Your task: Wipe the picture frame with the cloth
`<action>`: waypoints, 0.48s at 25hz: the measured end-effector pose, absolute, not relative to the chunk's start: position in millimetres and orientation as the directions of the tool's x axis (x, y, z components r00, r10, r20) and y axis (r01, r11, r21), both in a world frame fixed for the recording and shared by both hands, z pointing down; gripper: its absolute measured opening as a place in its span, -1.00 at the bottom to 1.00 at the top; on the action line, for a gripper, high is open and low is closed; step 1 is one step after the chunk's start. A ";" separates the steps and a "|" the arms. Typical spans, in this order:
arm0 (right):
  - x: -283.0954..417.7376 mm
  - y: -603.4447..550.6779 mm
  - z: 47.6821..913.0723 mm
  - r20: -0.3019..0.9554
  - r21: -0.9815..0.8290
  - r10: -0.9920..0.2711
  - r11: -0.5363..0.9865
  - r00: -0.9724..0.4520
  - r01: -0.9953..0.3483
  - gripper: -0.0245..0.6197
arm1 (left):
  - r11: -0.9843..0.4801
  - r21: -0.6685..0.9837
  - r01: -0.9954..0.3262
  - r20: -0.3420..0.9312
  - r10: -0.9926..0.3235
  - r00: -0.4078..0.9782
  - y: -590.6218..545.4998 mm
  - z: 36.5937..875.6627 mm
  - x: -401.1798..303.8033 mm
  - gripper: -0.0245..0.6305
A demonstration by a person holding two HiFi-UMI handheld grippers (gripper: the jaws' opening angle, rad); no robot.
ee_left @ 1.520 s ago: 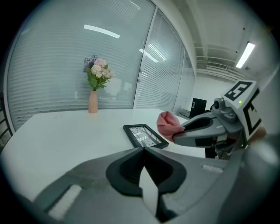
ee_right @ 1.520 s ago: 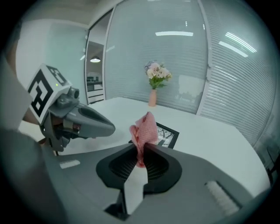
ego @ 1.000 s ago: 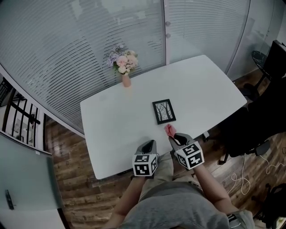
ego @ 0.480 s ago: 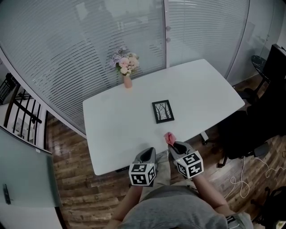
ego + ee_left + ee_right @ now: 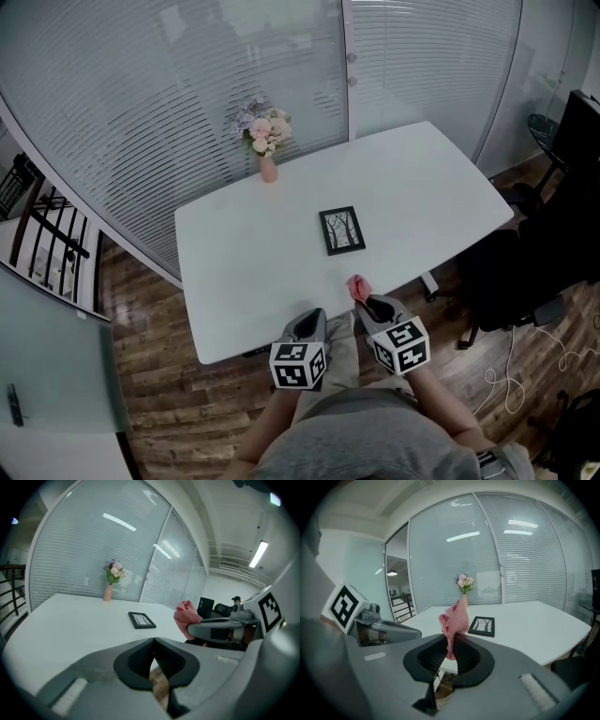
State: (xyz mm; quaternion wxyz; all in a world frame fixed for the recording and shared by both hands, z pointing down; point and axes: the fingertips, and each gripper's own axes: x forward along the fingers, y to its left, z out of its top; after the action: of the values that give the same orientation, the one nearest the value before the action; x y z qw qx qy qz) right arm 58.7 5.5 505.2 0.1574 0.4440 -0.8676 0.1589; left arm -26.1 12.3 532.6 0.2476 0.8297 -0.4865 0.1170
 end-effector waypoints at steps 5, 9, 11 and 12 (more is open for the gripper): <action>60.3 3.0 503.0 0.409 -0.132 -0.724 0.555 -0.555 -0.822 -0.80 | -0.402 0.293 -0.868 0.439 -0.750 0.495 8.9 532.0 -27.2 -0.92; 60.1 -1.1 500.1 0.404 -0.131 -0.728 0.554 -0.555 -0.822 -0.80 | -0.394 0.291 -0.872 0.445 -0.752 0.487 4.3 531.4 -30.8 -0.92; 60.4 -3.8 501.0 0.400 -0.129 -0.730 0.553 -0.554 -0.823 -0.80 | -0.391 0.289 -0.874 0.446 -0.752 0.485 2.1 533.3 -31.5 -0.92; 60.4 -4.9 501.7 0.398 -0.130 -0.731 0.552 -0.553 -0.824 -0.80 | -0.390 0.290 -0.874 0.446 -0.753 0.484 1.6 534.0 -32.0 -0.92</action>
State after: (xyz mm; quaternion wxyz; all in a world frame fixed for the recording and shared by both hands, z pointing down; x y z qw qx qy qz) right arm 60.4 -4.9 501.7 0.1506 0.4479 -0.8679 0.1529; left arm -32.0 1.6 534.0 0.2489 0.8247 -0.4931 0.1219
